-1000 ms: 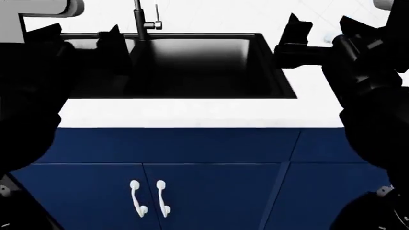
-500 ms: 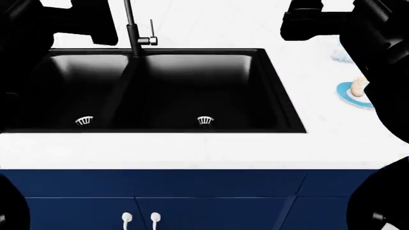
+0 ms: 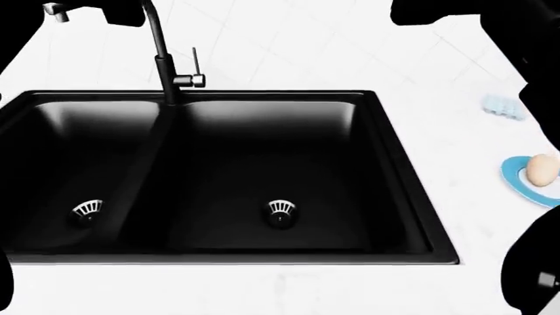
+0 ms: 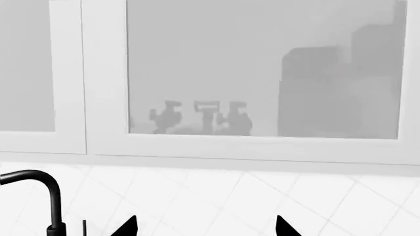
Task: Pick the egg from the counter and place it in the sink. Then turn on the sink faucet.
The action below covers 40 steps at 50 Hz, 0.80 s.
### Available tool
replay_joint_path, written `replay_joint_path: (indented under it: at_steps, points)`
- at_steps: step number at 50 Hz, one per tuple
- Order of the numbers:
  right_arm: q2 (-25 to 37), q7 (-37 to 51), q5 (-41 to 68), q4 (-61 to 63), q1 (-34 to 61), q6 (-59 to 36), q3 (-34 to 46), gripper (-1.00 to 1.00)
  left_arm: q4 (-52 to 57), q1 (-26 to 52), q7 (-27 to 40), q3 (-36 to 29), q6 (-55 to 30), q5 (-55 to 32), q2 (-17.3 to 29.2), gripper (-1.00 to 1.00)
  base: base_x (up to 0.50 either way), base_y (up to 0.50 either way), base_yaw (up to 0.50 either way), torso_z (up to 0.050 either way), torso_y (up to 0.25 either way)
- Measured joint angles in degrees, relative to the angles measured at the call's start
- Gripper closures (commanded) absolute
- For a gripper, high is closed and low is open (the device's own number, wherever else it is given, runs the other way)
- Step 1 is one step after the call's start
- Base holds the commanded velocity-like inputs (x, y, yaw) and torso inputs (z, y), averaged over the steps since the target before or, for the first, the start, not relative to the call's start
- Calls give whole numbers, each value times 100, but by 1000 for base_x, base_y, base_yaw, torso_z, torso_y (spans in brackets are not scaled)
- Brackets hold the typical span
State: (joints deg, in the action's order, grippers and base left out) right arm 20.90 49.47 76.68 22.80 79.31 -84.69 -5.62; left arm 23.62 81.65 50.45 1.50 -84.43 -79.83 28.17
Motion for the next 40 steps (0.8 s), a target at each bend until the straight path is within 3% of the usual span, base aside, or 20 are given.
replay_joint_path:
  at_steps: [10,16,28,40]
  points:
    - [105,-12,9,29,-2,181,101,-100,12,17,-47,-164,126,60,85,-100,100,0,0,10,0]
    - [143,-24,21,38,14,280,148,-100,-214,-131,-537,-550,655,708,102,-100,0,0,0,0,0]
    - [238,-131,-30,25,2,480,243,-100,-2735,37,-2322,-2020,2904,2945,-428,-100,4,0,0,0,0]
    - [301,-209,0,12,-31,622,291,-100,-3995,200,-2963,-2555,3873,3837,-702,-100,487,-83,0,0,0]
